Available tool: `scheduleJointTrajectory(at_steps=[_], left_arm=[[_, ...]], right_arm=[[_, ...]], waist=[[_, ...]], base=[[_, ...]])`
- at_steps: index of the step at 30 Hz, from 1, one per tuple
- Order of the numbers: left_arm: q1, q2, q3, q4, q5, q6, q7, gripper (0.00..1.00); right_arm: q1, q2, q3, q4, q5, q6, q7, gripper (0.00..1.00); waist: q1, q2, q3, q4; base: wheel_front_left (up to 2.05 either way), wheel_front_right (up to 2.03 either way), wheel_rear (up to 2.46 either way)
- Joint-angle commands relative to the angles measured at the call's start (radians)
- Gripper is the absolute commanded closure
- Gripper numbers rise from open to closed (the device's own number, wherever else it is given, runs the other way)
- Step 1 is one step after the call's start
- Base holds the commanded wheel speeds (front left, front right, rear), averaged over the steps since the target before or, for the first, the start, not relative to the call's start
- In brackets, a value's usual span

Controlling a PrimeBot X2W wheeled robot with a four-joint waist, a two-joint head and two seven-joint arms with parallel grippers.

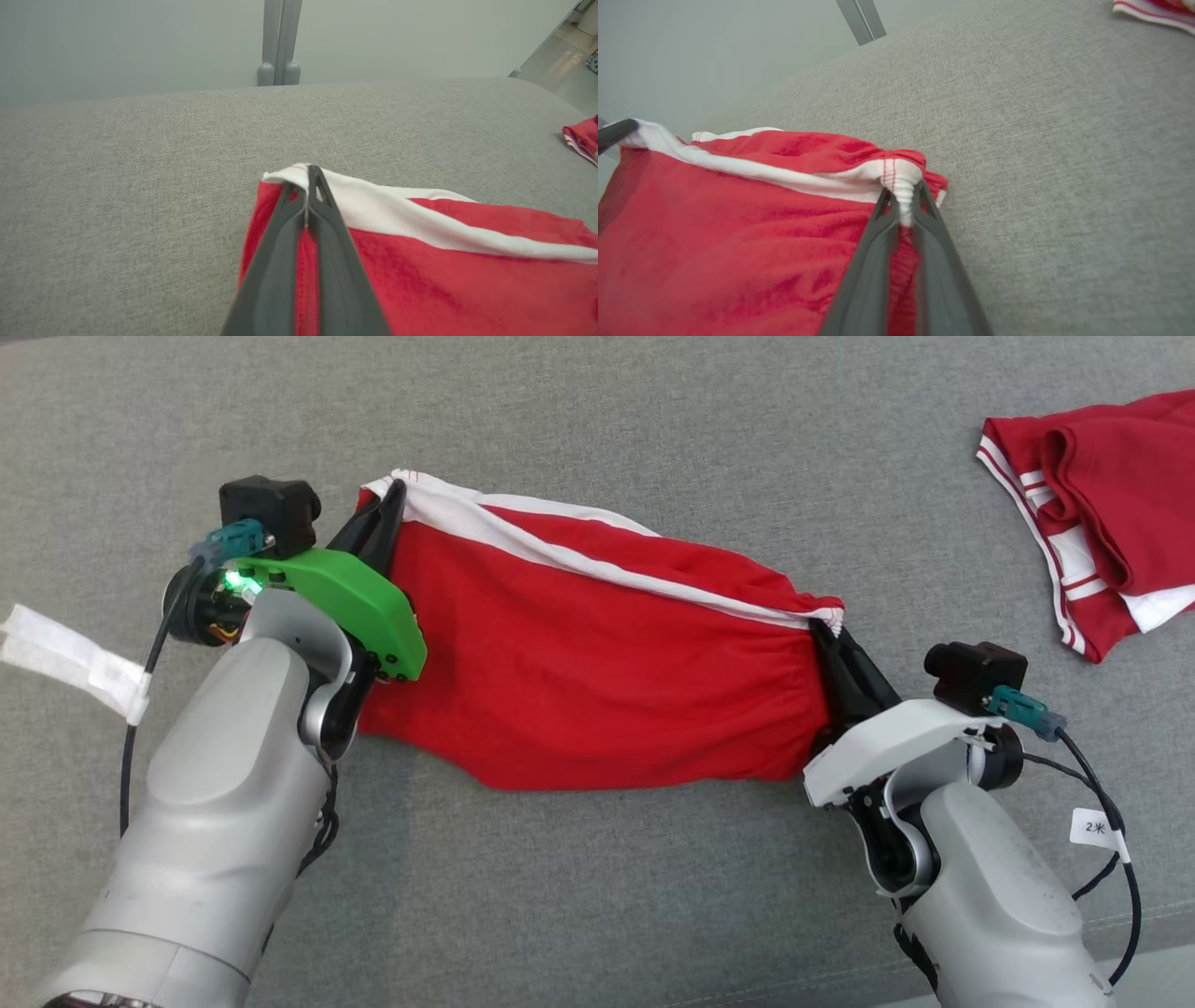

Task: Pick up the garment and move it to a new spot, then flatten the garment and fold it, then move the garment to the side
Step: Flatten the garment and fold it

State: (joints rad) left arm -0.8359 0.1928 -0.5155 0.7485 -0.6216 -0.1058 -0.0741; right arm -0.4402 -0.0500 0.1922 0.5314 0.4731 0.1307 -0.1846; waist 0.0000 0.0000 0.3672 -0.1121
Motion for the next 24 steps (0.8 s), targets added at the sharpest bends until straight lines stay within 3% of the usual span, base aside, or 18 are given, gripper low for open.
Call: scheduleJointTrajectory(at_steps=[1,9,10,11,12,13,14,24], left_arm=[[-0.03,-0.005,-0.003,0.025,0.004,-0.005,0.001,1.0],[-0.115,-0.029,-0.019,0.169,0.017,-0.008,-0.025,1.0],[-0.124,-0.034,-0.02,0.185,0.015,-0.008,-0.029,1.0],[-0.129,-0.037,-0.018,0.198,0.011,-0.008,-0.033,1.0],[-0.136,-0.04,-0.018,0.213,0.009,-0.008,-0.037,0.71],[-0.141,-0.042,-0.02,0.223,0.01,-0.009,-0.044,0.62],[-0.147,-0.045,-0.021,0.234,0.01,-0.01,-0.052,0.0],[-0.141,-0.067,-0.043,0.293,-0.005,-0.02,-0.117,0.0]], right_arm=[[-0.019,-0.002,0.006,0.011,0.008,0.0,-0.007,1.0],[-0.065,-0.002,0.035,0.062,0.027,-0.001,-0.037,1.0],[-0.071,-0.002,0.036,0.069,0.029,-0.001,-0.038,0.99],[-0.075,-0.002,0.037,0.075,0.031,-0.001,-0.043,0.91],[-0.079,-0.002,0.035,0.08,0.036,-0.001,-0.048,0.65],[-0.081,-0.002,0.036,0.083,0.038,-0.001,-0.052,0.38],[-0.083,-0.002,0.037,0.088,0.038,-0.001,-0.056,0.0],[-0.055,-0.002,0.019,0.065,0.045,-0.001,-0.08,0.0]], waist=[[0.0,0.0,0.01,-0.009],[0.0,0.0,0.03,-0.029],[0.0,0.0,0.031,-0.03],[0.0,0.0,0.031,-0.031],[0.0,0.0,0.03,-0.031],[0.0,0.0,0.03,-0.032],[0.0,0.0,0.029,-0.032],[0.0,0.0,-0.007,-0.018]], base=[[0.0,0.0,0.0],[0.0,0.0,0.0],[0.0,0.0,0.0],[0.0,0.0,0.0],[0.0,0.0,0.0],[0.0,0.0,0.0],[0.0,0.0,0.0],[0.0,0.0,0.0]])
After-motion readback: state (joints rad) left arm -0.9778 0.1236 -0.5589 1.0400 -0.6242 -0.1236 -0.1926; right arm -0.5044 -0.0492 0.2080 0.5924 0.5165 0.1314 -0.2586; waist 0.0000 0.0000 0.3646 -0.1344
